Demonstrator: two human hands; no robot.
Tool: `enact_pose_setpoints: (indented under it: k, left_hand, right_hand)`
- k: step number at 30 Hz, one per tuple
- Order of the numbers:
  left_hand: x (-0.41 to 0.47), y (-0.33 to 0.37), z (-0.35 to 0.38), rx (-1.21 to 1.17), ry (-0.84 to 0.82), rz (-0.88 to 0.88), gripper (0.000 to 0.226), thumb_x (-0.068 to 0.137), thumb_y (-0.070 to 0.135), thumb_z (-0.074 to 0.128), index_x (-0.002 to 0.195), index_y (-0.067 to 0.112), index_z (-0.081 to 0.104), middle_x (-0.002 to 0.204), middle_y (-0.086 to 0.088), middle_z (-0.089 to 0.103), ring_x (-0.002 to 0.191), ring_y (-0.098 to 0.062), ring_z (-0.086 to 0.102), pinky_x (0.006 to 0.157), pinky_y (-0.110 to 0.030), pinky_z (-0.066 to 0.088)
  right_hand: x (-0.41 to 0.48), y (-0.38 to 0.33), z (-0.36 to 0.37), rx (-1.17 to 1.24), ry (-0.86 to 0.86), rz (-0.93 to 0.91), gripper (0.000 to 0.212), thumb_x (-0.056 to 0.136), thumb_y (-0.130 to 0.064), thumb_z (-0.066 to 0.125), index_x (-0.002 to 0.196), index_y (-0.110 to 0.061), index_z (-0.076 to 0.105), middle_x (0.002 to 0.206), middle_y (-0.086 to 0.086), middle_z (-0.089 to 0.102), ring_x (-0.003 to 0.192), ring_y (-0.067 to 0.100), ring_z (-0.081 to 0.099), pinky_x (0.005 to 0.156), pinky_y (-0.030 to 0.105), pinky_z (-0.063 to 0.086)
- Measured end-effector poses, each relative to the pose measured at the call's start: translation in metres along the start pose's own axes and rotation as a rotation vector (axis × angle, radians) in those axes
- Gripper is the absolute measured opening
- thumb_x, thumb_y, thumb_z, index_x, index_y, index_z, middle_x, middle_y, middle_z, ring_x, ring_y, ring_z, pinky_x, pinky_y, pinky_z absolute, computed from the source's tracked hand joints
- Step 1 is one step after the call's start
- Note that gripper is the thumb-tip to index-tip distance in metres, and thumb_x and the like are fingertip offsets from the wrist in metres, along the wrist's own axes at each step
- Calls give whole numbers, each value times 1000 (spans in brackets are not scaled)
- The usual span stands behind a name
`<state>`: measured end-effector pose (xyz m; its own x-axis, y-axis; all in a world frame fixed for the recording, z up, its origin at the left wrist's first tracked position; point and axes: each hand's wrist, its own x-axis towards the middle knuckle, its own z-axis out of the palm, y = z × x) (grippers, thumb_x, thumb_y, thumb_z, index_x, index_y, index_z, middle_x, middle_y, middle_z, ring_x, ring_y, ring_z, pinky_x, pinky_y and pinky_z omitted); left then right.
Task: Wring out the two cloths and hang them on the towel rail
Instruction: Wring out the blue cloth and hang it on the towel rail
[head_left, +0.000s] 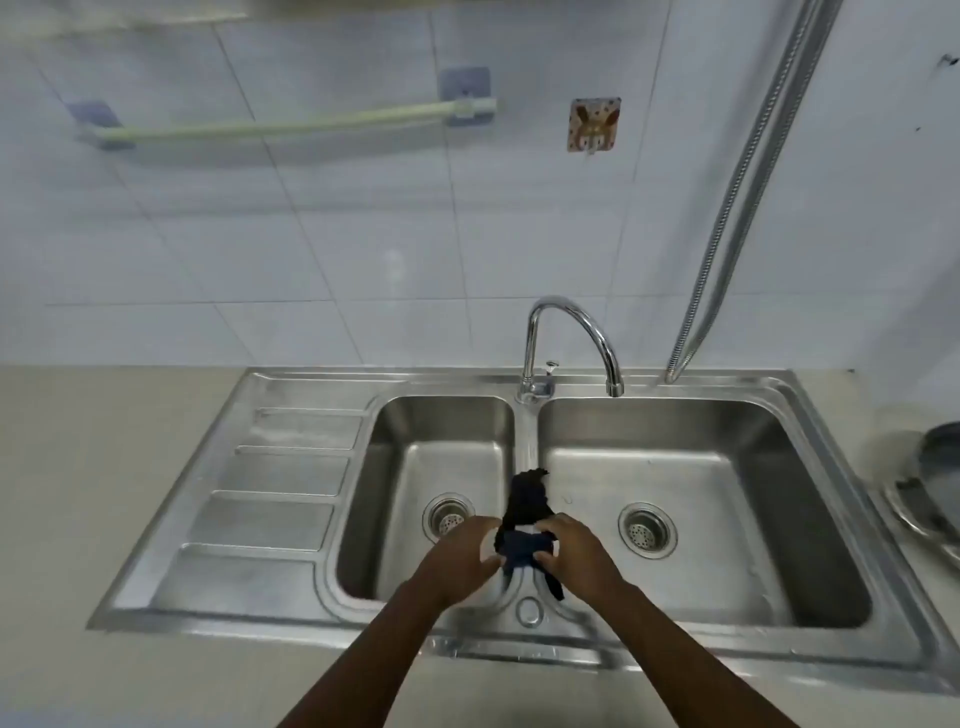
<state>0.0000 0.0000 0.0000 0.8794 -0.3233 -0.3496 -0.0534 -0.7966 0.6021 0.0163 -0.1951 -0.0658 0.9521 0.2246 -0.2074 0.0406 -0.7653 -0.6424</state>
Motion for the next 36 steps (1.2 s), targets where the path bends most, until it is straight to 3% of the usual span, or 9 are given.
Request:
enact_pose_setpoints:
  k: [6, 12, 16, 20, 24, 27, 29, 31, 36]
  left_hand:
    - [4, -35, 0, 23, -4, -63, 55, 92, 32, 59, 143, 21, 38, 149, 3, 43, 136, -10, 38, 105, -14, 22]
    - [8, -60, -8, -19, 9, -4, 57, 91, 33, 61, 143, 23, 39, 149, 4, 42, 136, -9, 38, 106, -15, 23]
    - [11, -58, -18, -115, 10, 53, 66, 87, 34, 67, 144, 22, 36, 149, 3, 41, 135, -10, 38, 108, -19, 28]
    - [15, -46, -31, -312, -15, 112, 99, 70, 44, 81, 149, 27, 23, 152, 11, 33, 138, -6, 33, 113, -28, 31]
    - [22, -38, -51, -531, -9, 190, 107, 63, 39, 88, 147, 33, 22, 144, 15, 45, 130, -2, 46, 105, -30, 45]
    - [25, -38, -73, -586, 22, 180, 81, 70, 34, 82, 138, 29, 40, 134, 7, 57, 120, -9, 57, 101, -36, 49]
    - [24, -39, -90, -522, 48, 158, 48, 77, 35, 69, 122, 20, 56, 113, -7, 68, 97, -17, 65, 88, -41, 53]
    - [23, -42, -104, -474, 39, 140, 31, 82, 28, 63, 110, 14, 61, 93, -19, 69, 76, -21, 62, 76, -44, 53]
    - [19, -52, -136, -483, -122, 88, 15, 91, 16, 59, 106, 16, 60, 81, -2, 65, 69, -13, 62, 74, -33, 53]
  right_hand:
    - [13, -12, 32, -85, -46, 72, 48, 78, -17, 69, 124, -17, 57, 124, 7, 50, 110, 24, 52, 99, 28, 42]
    - [24, -17, 27, -58, -22, 132, 33, 72, 8, 52, 90, -16, 65, 92, 1, 48, 86, 23, 55, 68, 13, 38]
    - [23, -48, -6, 24, 63, 67, 36, 66, 7, 58, 75, -27, 61, 85, -4, 51, 75, 13, 54, 68, 19, 40]
    - [21, -100, -40, 184, 160, 31, 31, 66, 4, 63, 80, -24, 64, 88, -5, 56, 78, 5, 56, 68, 8, 41]
    - [17, -146, -65, 457, 225, 27, 25, 71, 3, 61, 84, -19, 64, 95, 9, 63, 83, 23, 64, 68, 28, 52]
    - [15, -164, -75, 680, 220, 44, 25, 74, 1, 59, 85, -21, 64, 92, 16, 64, 84, 30, 65, 78, 47, 56]
    - [16, -171, -78, 776, 227, 62, 25, 77, 2, 60, 85, -21, 64, 96, 21, 61, 87, 34, 64, 82, 52, 55]
    - [18, -174, -79, 856, 228, 91, 22, 80, 5, 58, 87, -16, 62, 96, 20, 56, 88, 33, 61, 79, 49, 57]
    - [26, -166, -77, 805, 242, 266, 11, 82, -1, 61, 90, -7, 57, 90, 11, 58, 78, 21, 62, 63, 32, 56]
